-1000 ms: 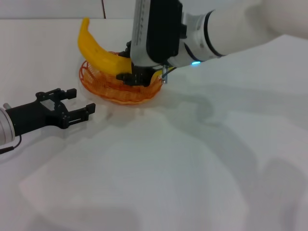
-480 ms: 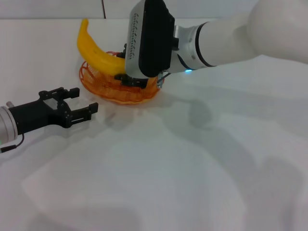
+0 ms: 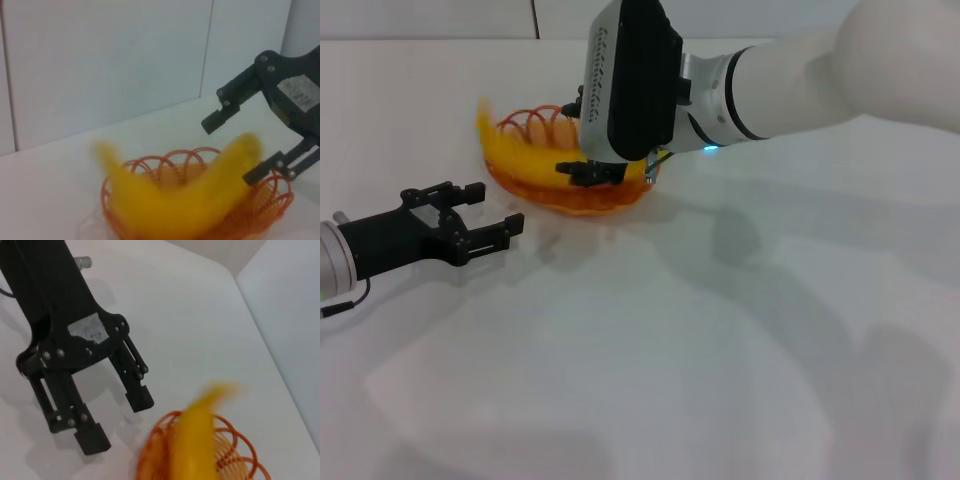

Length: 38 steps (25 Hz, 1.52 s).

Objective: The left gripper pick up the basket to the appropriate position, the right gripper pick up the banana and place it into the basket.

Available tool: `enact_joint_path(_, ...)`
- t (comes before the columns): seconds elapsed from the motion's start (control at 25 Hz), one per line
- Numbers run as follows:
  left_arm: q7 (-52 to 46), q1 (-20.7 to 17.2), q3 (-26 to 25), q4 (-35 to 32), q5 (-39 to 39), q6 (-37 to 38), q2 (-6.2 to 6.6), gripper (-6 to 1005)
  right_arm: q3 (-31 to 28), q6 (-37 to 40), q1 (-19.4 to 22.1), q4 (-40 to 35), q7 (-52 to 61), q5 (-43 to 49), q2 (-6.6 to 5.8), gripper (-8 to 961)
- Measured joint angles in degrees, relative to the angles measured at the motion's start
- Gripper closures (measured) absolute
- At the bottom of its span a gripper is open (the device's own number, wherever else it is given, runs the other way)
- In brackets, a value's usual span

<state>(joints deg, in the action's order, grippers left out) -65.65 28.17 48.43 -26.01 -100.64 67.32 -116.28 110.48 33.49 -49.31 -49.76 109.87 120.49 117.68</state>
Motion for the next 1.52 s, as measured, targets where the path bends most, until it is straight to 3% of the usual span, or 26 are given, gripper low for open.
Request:
enact_joint_path(0.16,0.0,-0.1,0.0,0.0,0.0,0.0,0.0,236,0.0,-0.2,0.2,0.0,0.0,0.0,0.0,232)
enact_joint_path(0.28,0.1,-0.6,0.0,0.0,0.0,0.0,0.0,236,0.0,-0.1,1.2,-1.4,0.0,0.0,-0.02,175)
enact_joint_path(0.4,0.2,-1.1,0.0,0.0,0.3,0.0,0.0,236,-0.3,0.5,4.7,-6.3,0.0,-0.6,-0.3,118)
enact_joint_path(0.76,0.4,-1.9,-0.2,-0.3,0.6,0.0,0.0,237,-6.4,10.4,16.5,-22.9,-0.9,-1.0,-0.66,122)
enact_joint_path(0.96,1.1,-2.3,-0.4,-0.2,0.6,0.0,0.0,238,-9.2,13.5,20.4,-26.3,-3.7,-4.8,-0.64,124)
enact_joint_path(1.2,1.1,-2.5,-0.5,-0.3,0.6,0.0,0.0,242,-19.0,23.5,24.0,-25.9,-13.8,-17.2,-0.62,128)
enact_joint_path(1.52,1.1,-2.4,-0.5,-0.4,0.7,0.0,-0.08,242,-25.1,27.8,24.1,-17.5,-16.4,-20.2,-0.69,128)
